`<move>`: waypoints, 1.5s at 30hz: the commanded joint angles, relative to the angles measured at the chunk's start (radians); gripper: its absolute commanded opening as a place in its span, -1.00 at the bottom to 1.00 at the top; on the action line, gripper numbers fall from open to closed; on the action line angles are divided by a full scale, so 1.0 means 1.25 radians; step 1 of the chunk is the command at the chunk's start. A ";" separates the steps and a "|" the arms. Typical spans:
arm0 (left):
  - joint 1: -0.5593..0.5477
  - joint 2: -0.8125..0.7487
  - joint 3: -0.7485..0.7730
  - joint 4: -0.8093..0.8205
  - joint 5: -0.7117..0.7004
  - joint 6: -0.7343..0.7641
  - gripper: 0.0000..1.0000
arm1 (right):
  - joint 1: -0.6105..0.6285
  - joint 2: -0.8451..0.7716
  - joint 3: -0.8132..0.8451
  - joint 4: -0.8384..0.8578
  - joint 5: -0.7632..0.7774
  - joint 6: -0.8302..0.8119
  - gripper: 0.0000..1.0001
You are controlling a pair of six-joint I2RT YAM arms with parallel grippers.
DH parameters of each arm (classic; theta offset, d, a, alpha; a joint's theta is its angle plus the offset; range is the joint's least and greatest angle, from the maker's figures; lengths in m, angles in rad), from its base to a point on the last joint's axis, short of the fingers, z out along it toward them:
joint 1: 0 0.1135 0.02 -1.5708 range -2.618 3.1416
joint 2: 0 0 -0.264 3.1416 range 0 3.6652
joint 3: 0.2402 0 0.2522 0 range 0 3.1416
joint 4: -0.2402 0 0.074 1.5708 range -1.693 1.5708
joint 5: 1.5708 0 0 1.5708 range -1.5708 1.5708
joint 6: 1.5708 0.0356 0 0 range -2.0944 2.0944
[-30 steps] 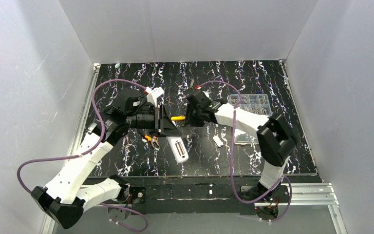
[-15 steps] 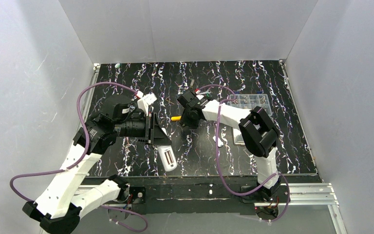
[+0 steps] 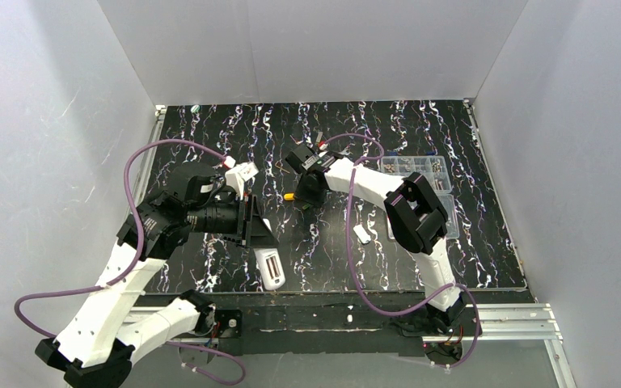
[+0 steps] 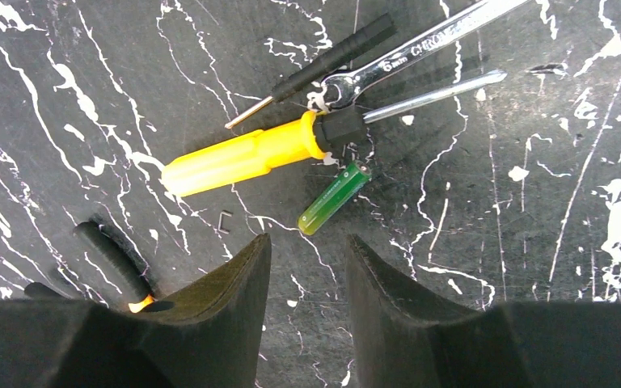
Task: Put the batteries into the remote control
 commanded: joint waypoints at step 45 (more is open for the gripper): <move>-0.002 0.062 0.039 -0.017 0.010 0.015 -1.00 | -0.005 -0.577 -0.510 0.289 -0.039 -0.495 -0.97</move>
